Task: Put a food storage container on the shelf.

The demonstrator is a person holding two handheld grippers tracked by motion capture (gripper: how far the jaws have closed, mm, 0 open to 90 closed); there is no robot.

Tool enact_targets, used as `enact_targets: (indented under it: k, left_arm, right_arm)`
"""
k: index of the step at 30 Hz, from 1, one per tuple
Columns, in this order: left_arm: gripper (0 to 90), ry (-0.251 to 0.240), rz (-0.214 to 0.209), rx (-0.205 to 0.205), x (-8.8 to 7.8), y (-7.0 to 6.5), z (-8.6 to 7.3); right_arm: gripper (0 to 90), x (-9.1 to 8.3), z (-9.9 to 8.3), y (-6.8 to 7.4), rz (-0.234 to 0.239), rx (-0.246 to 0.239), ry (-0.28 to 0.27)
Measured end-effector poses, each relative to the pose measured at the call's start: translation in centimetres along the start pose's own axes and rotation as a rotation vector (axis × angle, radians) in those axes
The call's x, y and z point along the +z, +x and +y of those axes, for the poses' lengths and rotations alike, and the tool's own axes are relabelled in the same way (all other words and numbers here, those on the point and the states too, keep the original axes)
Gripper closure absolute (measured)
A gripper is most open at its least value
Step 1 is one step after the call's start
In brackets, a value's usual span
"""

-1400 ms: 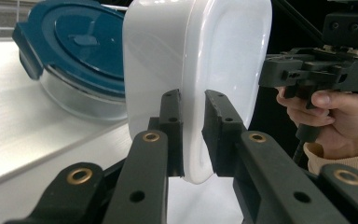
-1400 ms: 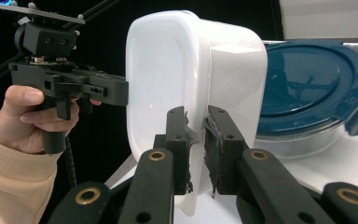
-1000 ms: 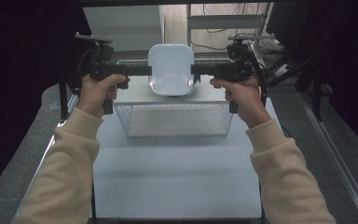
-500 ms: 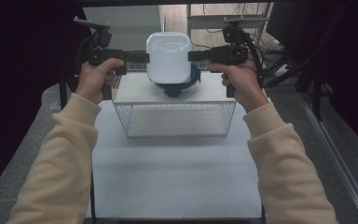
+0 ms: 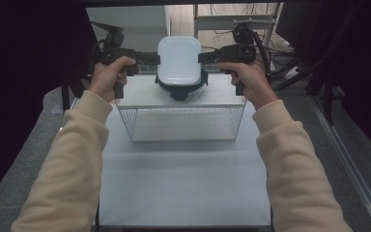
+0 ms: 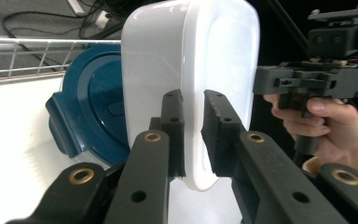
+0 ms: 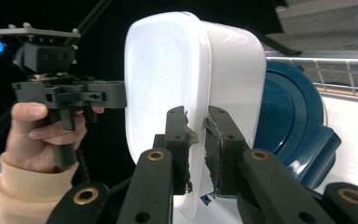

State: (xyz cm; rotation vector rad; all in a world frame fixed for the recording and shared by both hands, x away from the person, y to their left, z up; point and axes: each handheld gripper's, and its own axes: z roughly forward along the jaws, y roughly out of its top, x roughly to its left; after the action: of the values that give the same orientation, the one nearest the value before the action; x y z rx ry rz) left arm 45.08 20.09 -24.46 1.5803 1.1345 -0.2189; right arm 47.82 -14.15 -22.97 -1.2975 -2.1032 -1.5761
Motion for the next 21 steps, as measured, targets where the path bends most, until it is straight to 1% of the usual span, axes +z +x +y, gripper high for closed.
enact_targets:
  k: [1,5,6,7,8,11,12,14,15,18,19,21]
  left_arm:
    - [78.9,0.001,-0.003,-0.009,0.1,0.2,0.1]
    - [77.4,-0.006,-0.015,-0.070,0.7,1.2,0.9]
    - [77.1,-0.005,-0.017,-0.076,0.9,1.4,1.0]
    - [76.4,-0.006,-0.019,-0.084,1.0,1.6,1.1]
    - [76.4,-0.006,-0.022,-0.093,1.1,1.8,1.3]
    - [75.6,0.000,-0.038,-0.127,1.3,2.6,1.7]
    - [75.4,-0.001,-0.038,-0.132,1.4,2.7,1.7]
    - [74.5,-0.003,-0.038,-0.141,1.5,3.0,1.7]
    - [73.3,-0.005,-0.037,-0.149,1.6,3.2,1.7]
    - [71.5,-0.006,-0.031,-0.153,1.7,3.5,1.5]
    - [71.3,-0.019,-0.045,-0.160,1.7,3.7,1.4]
    - [70.8,-0.029,-0.048,-0.159,1.8,3.7,1.2]
  right_arm:
    - [78.1,0.1,0.1,-0.4,0.012,0.022,-0.001]
    - [75.5,0.6,0.6,-1.3,0.031,0.069,-0.004]
    - [74.8,0.7,0.7,-1.6,0.032,0.078,-0.002]
    - [74.1,0.9,1.0,-2.2,0.043,0.104,-0.003]
    - [74.1,0.9,1.0,-2.2,0.043,0.104,-0.003]
    - [73.4,1.3,1.1,-3.0,0.070,0.158,-0.009]
    - [73.0,1.5,1.1,-3.2,0.078,0.177,-0.011]
    - [72.3,1.7,1.2,-3.5,0.081,0.196,-0.015]
    - [71.1,2.0,1.2,-3.8,0.083,0.216,-0.018]
    - [71.0,2.2,1.1,-4.0,0.073,0.229,-0.023]
    - [70.8,2.4,1.0,-4.2,0.081,0.235,-0.029]
    - [70.2,2.4,0.9,-4.2,0.081,0.231,-0.040]
